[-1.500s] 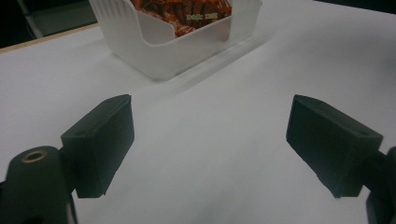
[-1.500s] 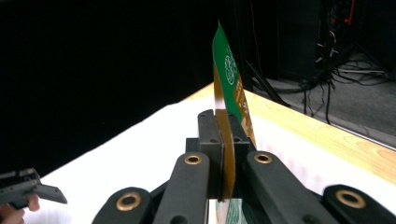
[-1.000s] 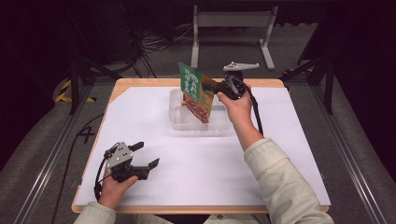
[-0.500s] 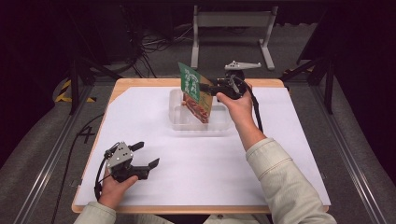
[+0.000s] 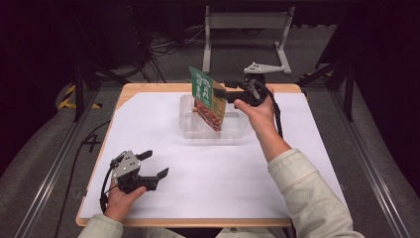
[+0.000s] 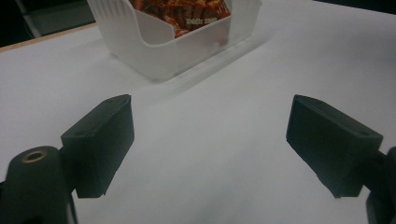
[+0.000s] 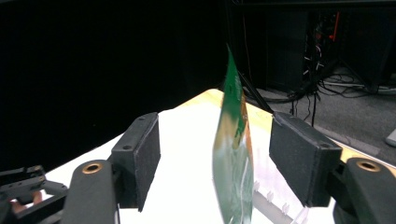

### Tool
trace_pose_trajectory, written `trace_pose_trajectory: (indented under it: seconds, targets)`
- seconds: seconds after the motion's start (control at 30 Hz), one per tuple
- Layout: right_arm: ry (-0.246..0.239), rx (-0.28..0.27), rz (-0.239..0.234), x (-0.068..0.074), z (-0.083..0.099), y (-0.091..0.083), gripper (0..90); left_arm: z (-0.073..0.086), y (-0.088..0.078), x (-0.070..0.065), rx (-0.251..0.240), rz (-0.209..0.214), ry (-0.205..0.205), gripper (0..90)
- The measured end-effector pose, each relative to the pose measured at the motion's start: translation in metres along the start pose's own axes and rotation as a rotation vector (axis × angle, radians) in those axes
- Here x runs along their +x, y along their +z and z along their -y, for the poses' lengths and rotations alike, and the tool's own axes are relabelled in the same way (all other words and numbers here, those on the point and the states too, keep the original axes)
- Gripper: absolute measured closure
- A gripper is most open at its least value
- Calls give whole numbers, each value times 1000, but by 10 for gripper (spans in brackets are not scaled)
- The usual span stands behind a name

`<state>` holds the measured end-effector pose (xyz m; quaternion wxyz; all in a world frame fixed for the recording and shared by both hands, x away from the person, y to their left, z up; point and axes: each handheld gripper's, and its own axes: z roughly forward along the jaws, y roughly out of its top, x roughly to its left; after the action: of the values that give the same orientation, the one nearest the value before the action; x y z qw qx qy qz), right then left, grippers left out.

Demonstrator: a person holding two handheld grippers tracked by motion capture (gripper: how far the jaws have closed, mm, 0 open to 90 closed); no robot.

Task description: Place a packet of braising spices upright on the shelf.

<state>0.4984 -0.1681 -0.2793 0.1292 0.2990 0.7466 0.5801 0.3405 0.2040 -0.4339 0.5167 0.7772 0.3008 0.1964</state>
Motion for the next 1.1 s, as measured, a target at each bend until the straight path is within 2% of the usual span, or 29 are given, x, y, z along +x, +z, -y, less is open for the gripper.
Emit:
trace_pose_trajectory:
  seconds: [0.3, 0.67, 0.9, 1.1]
  targets:
    - [-44, -19, -26, 13, 2, -28, 302, -2, 3, -1, -6, 4, 9, 161]
    - [-56, -52, -29, 15, 6, -67, 303, -4, 7, 0, -6, 11, 11, 161]
    - [-62, -52, -22, 15, 12, -88, 302, -5, 7, 0, -6, 8, 14, 161]
    - [-73, -59, 5, 15, 16, -107, 304, -5, 7, 0, -7, 8, 12, 161]
